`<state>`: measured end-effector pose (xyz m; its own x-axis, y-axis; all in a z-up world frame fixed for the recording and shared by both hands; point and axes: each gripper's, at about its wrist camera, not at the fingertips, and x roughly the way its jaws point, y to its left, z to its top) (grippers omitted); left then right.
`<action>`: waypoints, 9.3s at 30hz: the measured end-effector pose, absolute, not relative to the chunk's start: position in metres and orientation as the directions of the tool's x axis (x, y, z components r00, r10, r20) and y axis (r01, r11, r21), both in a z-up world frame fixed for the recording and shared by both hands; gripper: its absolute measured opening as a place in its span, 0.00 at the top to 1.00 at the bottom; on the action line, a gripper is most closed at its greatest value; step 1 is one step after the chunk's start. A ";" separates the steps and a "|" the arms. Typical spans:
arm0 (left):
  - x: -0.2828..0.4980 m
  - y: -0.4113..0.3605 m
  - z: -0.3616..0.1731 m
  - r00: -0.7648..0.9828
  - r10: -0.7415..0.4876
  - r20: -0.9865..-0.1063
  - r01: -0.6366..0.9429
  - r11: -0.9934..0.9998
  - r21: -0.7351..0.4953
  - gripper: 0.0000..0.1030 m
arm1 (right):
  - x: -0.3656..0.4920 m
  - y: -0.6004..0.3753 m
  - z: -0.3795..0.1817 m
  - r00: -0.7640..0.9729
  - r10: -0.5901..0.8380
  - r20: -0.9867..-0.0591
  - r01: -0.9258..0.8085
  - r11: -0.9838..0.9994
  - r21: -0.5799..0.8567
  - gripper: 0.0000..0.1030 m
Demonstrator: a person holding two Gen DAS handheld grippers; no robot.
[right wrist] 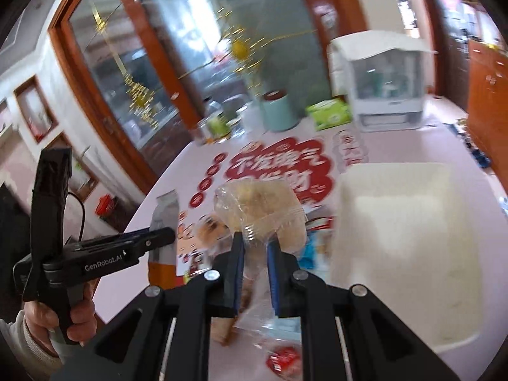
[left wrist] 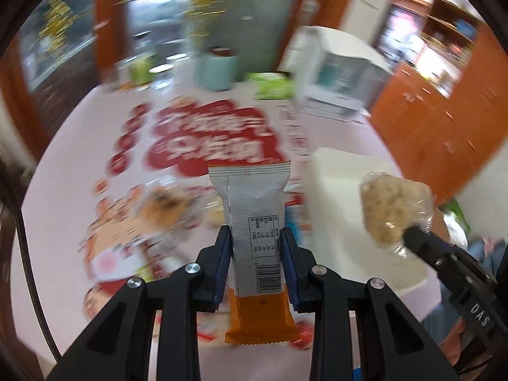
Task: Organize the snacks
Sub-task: 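Carry both snacks over the white tray and open both tools to drop them, then move both tools back to the snack pile, then grasp the red-labelled dark snack packet with the left tool while the right tool grasps the red-wrapped bag, then carry both packets over the white tray and open both tools to release, then move both tools back to the snack pile, then grasp the green biscuit packet with the left tool while the right tool grasps the square pastry bag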
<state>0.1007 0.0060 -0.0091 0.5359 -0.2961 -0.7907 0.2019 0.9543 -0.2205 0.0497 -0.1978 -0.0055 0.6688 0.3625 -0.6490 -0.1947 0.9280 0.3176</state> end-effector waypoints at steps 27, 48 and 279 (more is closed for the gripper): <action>0.134 -0.156 -0.071 0.460 -0.285 -0.841 0.343 0.931 -0.127 0.01 | 0.039 -0.333 -0.046 0.647 0.002 -0.762 0.159 0.978 0.138 0.49; 0.081 -0.024 0.022 0.658 -0.147 -0.738 0.164 0.985 -0.050 0.01 | 0.001 -0.262 -0.005 0.734 0.089 -0.673 -0.040 0.995 0.087 0.49; 0.110 0.198 -0.220 0.331 0.101 -0.938 -0.330 0.944 -0.014 0.66 | 0.238 0.087 -0.200 0.285 0.139 -0.948 -0.698 0.708 -0.106 0.27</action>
<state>0.1101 0.1982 -0.2196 0.3307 0.1012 -0.9383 -0.3300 0.9439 -0.0145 0.2382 0.0866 -0.2003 0.2848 0.1392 -0.9484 -0.6979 0.7084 -0.1056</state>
